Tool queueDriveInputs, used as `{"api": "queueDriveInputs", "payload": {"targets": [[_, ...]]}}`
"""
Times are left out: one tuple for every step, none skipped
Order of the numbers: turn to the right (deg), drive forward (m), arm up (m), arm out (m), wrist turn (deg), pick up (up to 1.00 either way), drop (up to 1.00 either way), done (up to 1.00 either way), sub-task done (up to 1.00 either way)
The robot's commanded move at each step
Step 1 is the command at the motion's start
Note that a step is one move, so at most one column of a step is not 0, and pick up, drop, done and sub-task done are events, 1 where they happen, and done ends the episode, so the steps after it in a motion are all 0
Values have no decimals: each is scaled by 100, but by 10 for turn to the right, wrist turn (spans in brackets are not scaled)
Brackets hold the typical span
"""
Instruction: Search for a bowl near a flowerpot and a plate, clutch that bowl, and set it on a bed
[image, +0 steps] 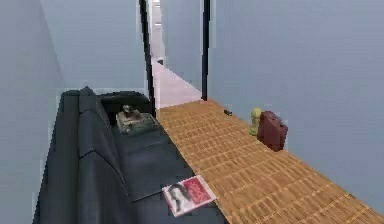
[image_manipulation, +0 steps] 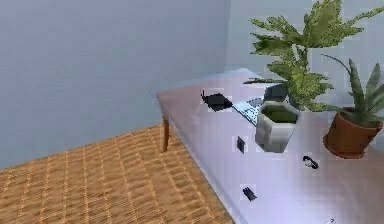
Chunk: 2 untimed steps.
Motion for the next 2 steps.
{"api": "queueDriveInputs", "payload": {"targets": [[450, 0, 0, 0, 0, 0, 0, 0, 0], [180, 0, 0, 0, 0, 0, 0, 0, 0]]}}
